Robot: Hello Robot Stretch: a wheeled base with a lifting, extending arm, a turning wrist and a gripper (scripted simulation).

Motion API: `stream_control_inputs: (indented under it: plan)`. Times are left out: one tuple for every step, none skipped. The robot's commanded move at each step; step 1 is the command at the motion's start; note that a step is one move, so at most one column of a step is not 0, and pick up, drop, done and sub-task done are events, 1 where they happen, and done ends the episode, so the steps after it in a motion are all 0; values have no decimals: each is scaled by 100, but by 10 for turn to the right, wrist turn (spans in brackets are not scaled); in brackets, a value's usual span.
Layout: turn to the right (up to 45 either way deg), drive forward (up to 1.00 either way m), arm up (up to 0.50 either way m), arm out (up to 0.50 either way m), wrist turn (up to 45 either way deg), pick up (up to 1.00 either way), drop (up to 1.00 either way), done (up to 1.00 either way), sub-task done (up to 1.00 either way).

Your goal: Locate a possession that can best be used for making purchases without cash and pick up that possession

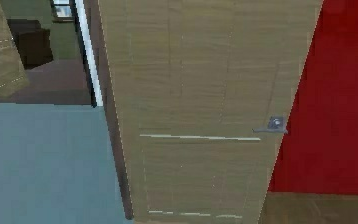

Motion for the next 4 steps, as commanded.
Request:
stream_control_inputs:
  plan:
    - [0, 20, 0, 0, 0, 0, 0, 0, 0]
    - [-210, 0, 0, 0, 0, 0, 0, 0, 0]
    - [-30, 0, 0, 0, 0, 0, 0, 0, 0]
    - [0, 55, 0, 0, 0, 0, 0, 0, 0]
